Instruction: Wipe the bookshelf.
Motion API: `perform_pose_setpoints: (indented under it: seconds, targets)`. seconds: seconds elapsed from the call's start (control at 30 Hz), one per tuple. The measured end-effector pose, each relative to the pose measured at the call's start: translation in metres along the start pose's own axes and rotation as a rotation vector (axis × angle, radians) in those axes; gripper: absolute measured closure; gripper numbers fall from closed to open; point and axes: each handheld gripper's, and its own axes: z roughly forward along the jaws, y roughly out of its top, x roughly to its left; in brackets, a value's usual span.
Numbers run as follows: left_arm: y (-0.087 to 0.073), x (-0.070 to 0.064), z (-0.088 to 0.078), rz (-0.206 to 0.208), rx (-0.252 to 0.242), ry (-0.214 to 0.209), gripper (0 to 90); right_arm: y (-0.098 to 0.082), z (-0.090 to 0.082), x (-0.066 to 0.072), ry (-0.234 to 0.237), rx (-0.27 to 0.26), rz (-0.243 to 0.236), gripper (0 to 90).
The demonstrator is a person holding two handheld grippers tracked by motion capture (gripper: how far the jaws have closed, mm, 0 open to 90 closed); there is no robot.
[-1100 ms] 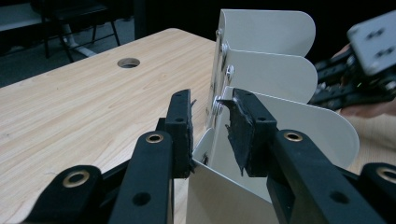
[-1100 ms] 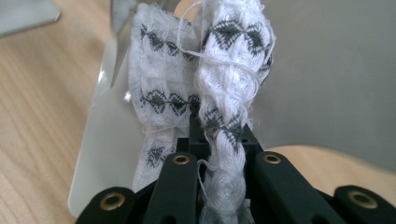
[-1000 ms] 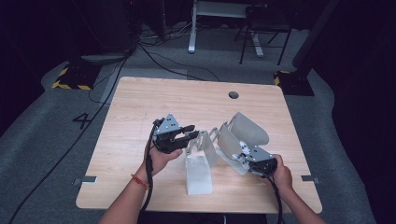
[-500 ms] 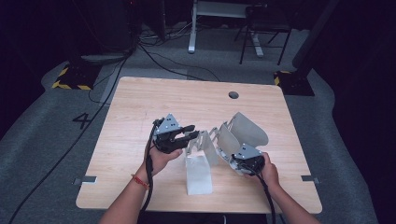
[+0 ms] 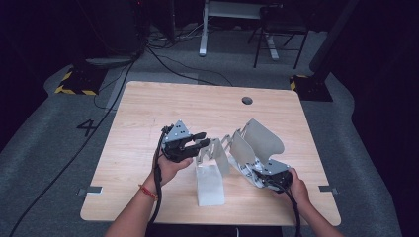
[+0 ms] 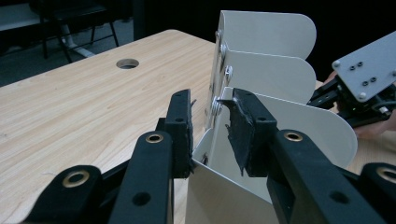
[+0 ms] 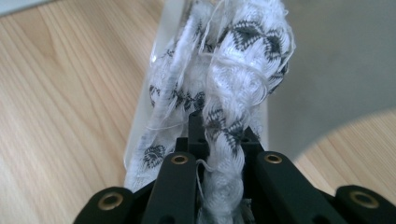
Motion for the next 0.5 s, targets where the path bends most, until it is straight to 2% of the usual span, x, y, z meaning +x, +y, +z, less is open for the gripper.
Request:
perform_pose_setpoints:
  seconds: [0.13, 0.27, 0.33, 0.4, 0.5]
  targets:
    - [0.0, -0.001, 0.0, 0.0, -0.001, 0.004, 69.8, -0.009, -0.009, -0.007, -0.031, 0.018, 0.019, 83.0]
    - [0.0, 0.0, 0.0, 0.002, -0.002, 0.002, 69.8, -0.008, -0.021, -0.014, -0.071, -0.022, 0.038, 83.1]
    - [0.0, 0.0, 0.0, 0.0, -0.001, -0.002, 69.7, -0.002, -0.03, -0.017, -0.097, -0.061, 0.039, 83.1]
    - [0.0, 0.0, 0.0, -0.001, -0.003, -0.003, 69.7, 0.007, -0.042, -0.021, -0.09, -0.12, 0.064, 83.1]
    - [0.0, 0.0, 0.0, 0.001, -0.001, 0.0, 69.7, 0.024, -0.06, -0.023, -0.159, -0.183, 0.035, 83.1]
